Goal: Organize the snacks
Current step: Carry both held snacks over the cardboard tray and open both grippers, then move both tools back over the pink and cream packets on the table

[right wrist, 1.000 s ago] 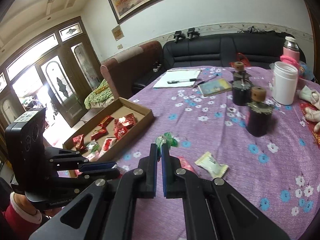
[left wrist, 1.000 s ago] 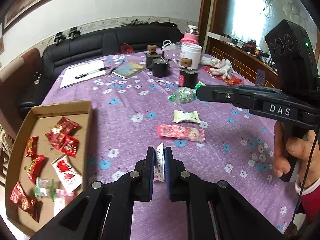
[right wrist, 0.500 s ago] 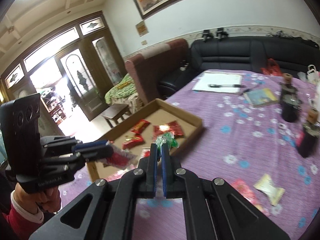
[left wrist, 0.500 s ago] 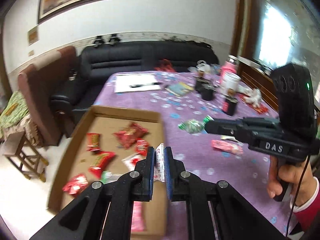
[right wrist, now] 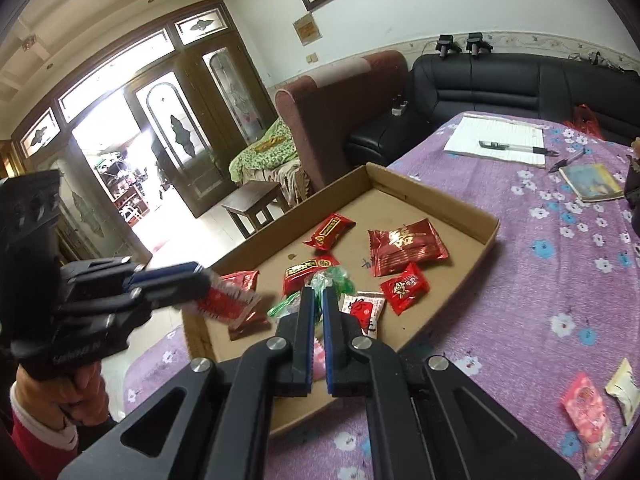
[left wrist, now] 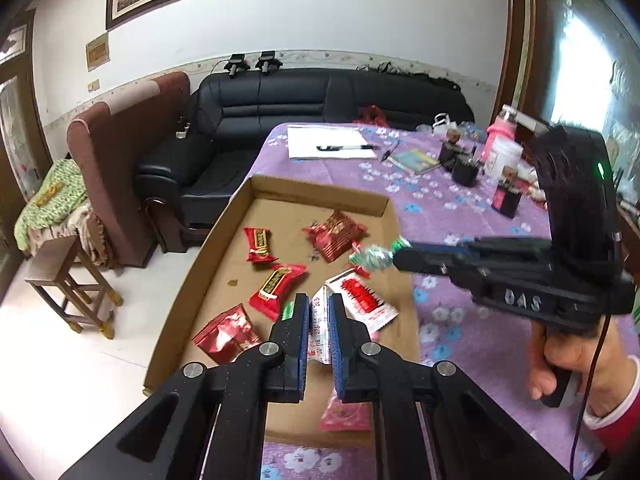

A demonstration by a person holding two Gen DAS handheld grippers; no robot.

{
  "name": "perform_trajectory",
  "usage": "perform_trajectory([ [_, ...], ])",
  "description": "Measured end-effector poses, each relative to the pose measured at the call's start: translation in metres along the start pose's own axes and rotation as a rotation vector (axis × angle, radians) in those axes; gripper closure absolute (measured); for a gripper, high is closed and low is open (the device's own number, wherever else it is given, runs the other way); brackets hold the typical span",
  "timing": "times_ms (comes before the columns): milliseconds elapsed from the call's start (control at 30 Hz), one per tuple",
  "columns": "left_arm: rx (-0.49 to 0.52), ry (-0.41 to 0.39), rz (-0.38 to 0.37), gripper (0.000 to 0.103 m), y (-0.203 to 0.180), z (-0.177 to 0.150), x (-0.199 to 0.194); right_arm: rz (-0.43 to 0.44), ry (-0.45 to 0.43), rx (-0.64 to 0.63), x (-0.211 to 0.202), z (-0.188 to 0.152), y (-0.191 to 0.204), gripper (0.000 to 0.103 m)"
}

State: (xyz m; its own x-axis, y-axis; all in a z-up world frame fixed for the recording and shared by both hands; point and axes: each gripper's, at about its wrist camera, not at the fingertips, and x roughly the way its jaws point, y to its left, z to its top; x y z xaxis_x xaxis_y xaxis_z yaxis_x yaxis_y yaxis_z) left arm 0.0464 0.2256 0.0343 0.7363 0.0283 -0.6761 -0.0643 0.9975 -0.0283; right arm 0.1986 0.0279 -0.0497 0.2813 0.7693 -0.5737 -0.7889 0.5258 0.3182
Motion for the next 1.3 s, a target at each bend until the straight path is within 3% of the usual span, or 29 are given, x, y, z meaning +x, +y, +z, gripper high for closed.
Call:
perform_trajectory([
  [200, 0.016, 0.0, 0.047, 0.094, 0.002, 0.005, 0.01, -0.033, 0.012, 0.007, 0.023, 0.008, -0.004, 0.099],
  [600, -0.054, 0.028, 0.14, 0.089, 0.028, 0.023, 0.044, -0.085, 0.054, 0.003, 0.06, 0.016, -0.008, 0.099],
  [667, -0.054, 0.032, 0.164, 0.083, 0.029, 0.023, 0.046, -0.089, 0.061, 0.01, 0.06, 0.014, -0.009, 0.093],
  [700, -0.049, 0.033, 0.172, 0.065, 0.028, 0.023, 0.046, -0.088, 0.061, 0.013, 0.06, 0.013, -0.01, 0.085],
  [733, -0.04, 0.029, 0.192, 0.039, 0.027, 0.022, 0.046, -0.095, 0.055, 0.013, 0.059, 0.012, -0.011, 0.078],
  [767, -0.034, 0.019, 0.211, 0.029, 0.025, 0.022, 0.045, -0.104, 0.048, 0.013, 0.057, 0.012, -0.012, 0.058],
  [800, -0.026, 0.0, 0.226, 0.022, 0.024, 0.021, 0.041, -0.112, 0.041, 0.014, 0.057, 0.013, -0.013, 0.045],
  [1000, -0.03, -0.008, 0.262, 0.013, 0.021, 0.024, 0.036, -0.127, -0.002, 0.004, 0.037, 0.016, -0.012, 0.044],
  [1300, -0.025, -0.02, 0.273, 0.012, 0.01, 0.024, 0.028, -0.154, -0.027, -0.013, 0.01, 0.016, -0.013, 0.039],
])
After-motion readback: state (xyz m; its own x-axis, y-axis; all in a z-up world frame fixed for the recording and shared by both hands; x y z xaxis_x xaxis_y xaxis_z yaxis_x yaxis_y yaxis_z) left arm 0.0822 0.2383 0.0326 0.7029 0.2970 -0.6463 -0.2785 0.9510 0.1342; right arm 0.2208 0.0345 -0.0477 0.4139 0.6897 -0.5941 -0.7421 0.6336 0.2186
